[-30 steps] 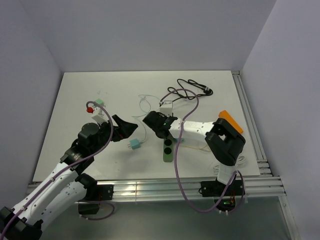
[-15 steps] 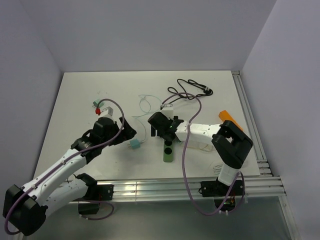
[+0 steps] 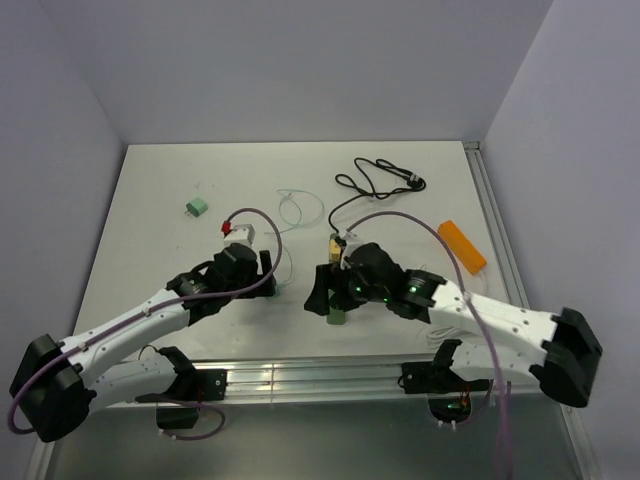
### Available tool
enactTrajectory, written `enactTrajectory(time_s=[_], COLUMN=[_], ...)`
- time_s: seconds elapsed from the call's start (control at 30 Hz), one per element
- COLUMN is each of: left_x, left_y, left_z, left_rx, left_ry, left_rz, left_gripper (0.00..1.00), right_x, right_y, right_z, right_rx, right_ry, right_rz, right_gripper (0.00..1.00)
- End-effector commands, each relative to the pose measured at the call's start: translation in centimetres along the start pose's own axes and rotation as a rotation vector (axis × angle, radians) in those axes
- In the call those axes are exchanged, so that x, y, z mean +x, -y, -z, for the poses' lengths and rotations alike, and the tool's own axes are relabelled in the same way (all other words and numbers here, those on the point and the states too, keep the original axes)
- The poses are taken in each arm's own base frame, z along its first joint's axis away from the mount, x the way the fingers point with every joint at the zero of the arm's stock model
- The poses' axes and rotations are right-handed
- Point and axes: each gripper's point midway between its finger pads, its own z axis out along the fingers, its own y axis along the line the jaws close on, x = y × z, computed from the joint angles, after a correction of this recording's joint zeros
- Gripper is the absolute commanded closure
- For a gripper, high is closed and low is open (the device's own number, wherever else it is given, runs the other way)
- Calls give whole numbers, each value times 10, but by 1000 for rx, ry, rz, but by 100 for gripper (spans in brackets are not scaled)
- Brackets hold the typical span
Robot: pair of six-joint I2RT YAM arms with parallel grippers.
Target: Insert the plug
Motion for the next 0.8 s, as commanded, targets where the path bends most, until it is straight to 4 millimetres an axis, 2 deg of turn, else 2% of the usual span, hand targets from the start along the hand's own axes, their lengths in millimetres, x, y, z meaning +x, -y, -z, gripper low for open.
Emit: enactTrajectory(time_s=[0.0,0.03,0.07,0.13,0.17,0.23,0.27,0.37,0.5,0.63,0.77], left_x=[-28,-22,-27,-23,-27,-20,-26,-12,0,15,23], left_y=[24,25,27,25,30,30,35,18,14,-15,-17], left_z=[-2,-9,-9,-19,-20,-33,-36,-49,-57,-71,-77], left_rx=[62,54,55,28,40,29,21,-50,-33,-139,-127], left_ry=[56,25,24,-13,-18,-66,-71,-163,-245,-347,-376], left_rz=[-118,-157,-226,-319,-362,-426,-456,-566,-640,-719,-759], left_gripper=[19,19,18,14,12,9,8,5,5,6,9], right_x=[9,13,10,9,8,8,8,11,16,19,23], right_y=[-46,-51,-57,-59,-59,-59,-60,-62,-63,-61,-59], right_z=[43,52,65,75,81,84,86,90,96,101,102], right_rx=[-278,-318,-354,-372,-378,-380,-389,-419,-450,-462,-473], right_ry=[-3,-7,22,35,47,57,65,65,70,74,78], right_rz=[73,88,112,133,151,164,180,203,239,263,277], right_gripper=[5,4,4,4,4,4,4,4,4,4,4])
